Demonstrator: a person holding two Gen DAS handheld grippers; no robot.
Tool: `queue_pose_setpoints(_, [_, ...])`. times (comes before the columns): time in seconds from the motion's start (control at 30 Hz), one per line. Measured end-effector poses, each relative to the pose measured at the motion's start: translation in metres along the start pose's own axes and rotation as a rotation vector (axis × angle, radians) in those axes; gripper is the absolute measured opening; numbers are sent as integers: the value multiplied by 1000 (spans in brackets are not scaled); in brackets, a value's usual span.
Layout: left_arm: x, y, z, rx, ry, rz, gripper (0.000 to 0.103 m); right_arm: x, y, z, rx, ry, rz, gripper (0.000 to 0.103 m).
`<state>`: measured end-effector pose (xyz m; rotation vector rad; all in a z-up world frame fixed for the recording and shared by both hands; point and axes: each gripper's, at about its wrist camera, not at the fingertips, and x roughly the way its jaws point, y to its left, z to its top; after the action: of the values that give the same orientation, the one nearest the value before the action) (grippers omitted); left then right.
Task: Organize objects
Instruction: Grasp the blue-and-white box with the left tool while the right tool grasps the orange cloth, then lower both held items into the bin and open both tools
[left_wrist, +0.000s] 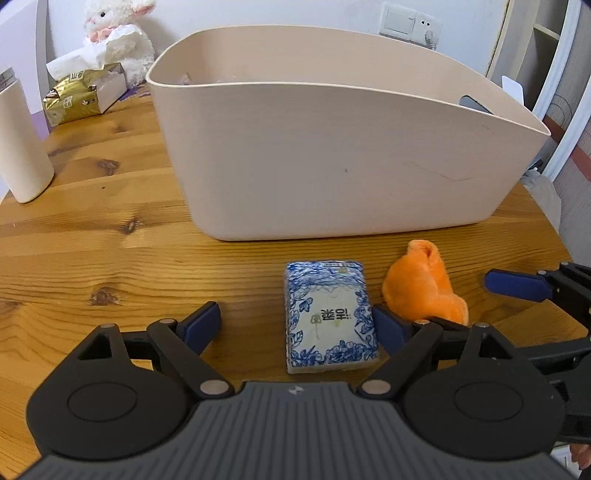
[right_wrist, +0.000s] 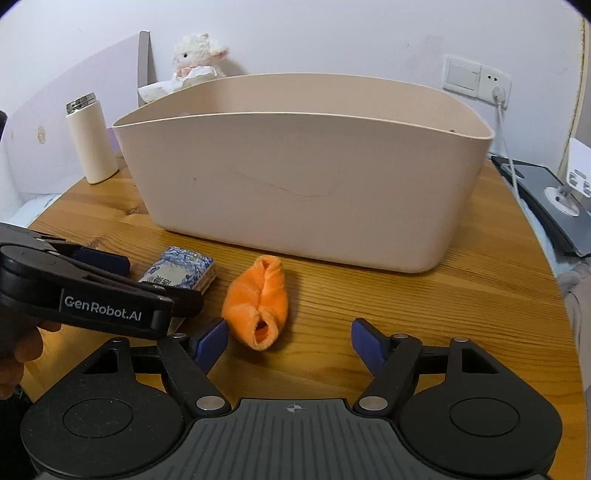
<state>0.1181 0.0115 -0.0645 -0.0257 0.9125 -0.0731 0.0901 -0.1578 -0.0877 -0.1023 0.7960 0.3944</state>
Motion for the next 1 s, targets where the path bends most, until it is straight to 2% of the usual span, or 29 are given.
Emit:
queue_pose_setpoints(0.1, [-2, 2, -1, 11, -14, 22, 77, 7, 7, 2, -26, -1, 7, 69])
queue_pose_setpoints(0.17, [-3, 3, -2, 32, -24, 44, 64, 11, 12, 1, -45, -1, 5, 47])
queue_pose_setpoints(0.2, [-4, 3, -2, 40, -29, 40, 60, 12, 15, 1, -61, -6, 0, 40])
queue_pose_setpoints(0.23, [-5, 4, -2, 42, -30, 33, 51, 12, 17, 1, -69, -11, 0, 29])
queue_pose_setpoints(0.27, [-7, 5, -2, 43, -30, 34, 48, 12, 18, 2, -68, -11, 6, 19])
queue_pose_setpoints(0.33, [-8, 6, -3, 40, -22, 26, 48, 13, 19, 3, -63, -9, 8, 12])
queue_pose_setpoints(0.57, [-19, 8, -7, 54, -25, 16, 48, 0, 17, 2, -63, -31, 0, 9])
queue_pose_setpoints(1.0, [-79, 8, 19, 107, -171, 15, 48, -54, -3, 25, -38, -175, -42, 9])
